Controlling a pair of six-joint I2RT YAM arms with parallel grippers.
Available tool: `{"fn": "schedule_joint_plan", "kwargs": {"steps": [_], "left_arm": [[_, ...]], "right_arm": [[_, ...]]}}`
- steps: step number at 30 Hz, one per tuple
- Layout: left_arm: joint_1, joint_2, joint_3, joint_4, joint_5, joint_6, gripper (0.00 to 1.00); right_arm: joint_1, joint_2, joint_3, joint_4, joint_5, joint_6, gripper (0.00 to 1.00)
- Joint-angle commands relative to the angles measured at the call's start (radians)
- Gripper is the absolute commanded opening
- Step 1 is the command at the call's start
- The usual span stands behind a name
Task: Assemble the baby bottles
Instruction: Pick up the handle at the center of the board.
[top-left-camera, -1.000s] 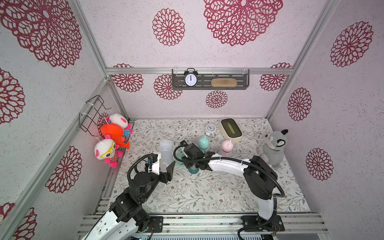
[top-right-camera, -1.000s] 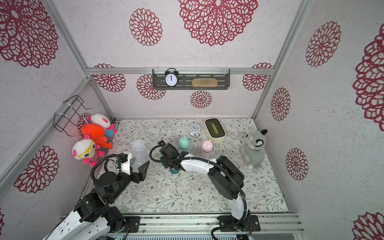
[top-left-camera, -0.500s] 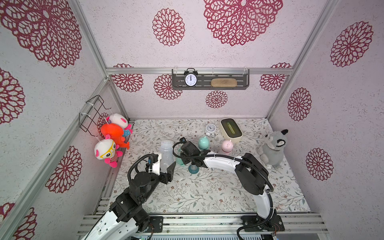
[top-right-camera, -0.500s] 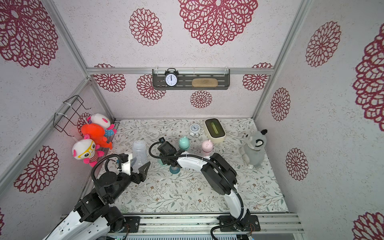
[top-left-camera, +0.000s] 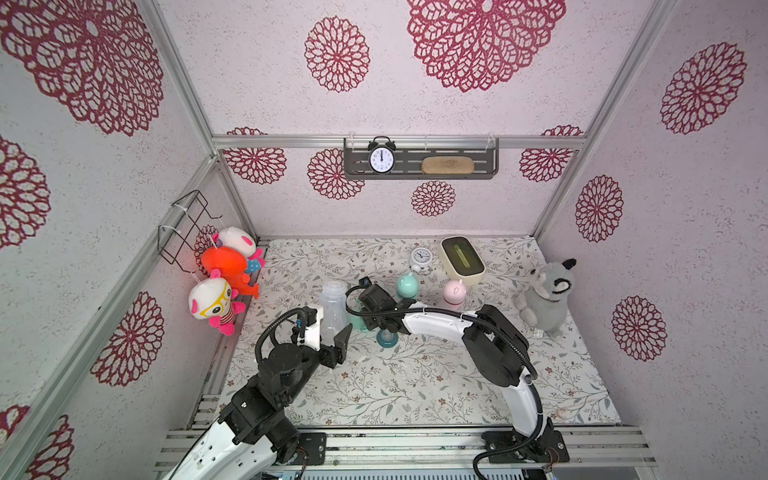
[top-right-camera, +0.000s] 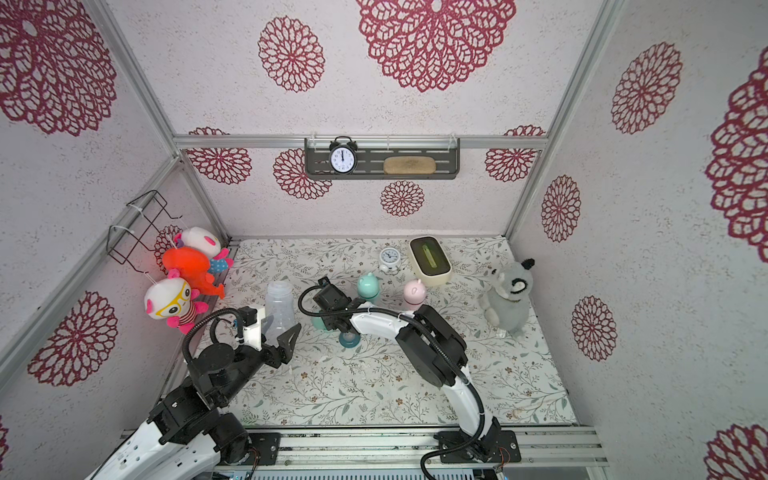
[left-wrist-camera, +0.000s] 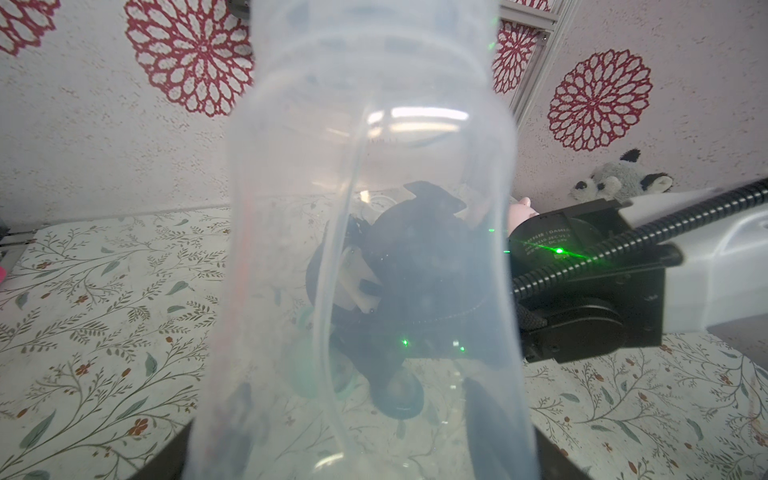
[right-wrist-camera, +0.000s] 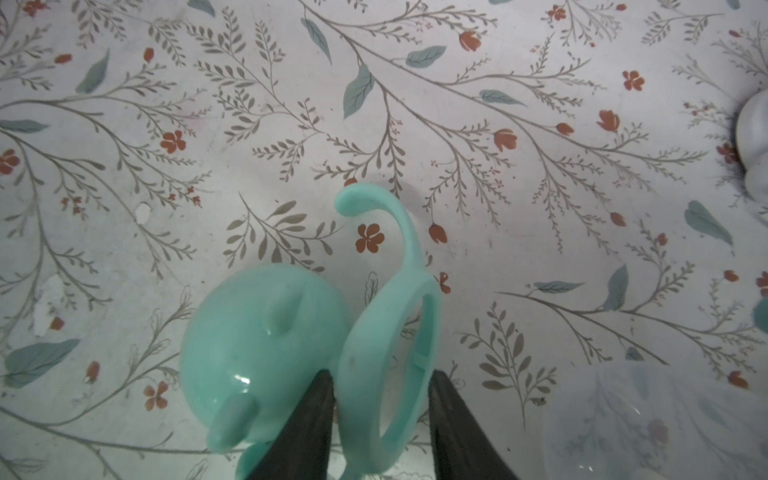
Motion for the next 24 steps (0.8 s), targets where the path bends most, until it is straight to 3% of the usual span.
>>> {"fn": "schedule_joint_plan", "kwargs": {"steps": [1,15,24], "left_arm": [[0.009,0.004,0.032,0.007,0.005,-0.008,0.01],[0.009,-0.011,0.033,-0.001,-0.004,-0.014,0.02],[0.009,-0.024,0.035,-0.011,-0.013,-0.014,0.02]], "right_arm": [[-0.006,-0.003,0.023,-0.015,0.023,0.012,0.33],[-0.004,-0.045,0.035,0.009,0.041,-0.049,0.10],[0.033,-0.166,-0.030,-0.008,0.075,-0.139,0.07]]}}
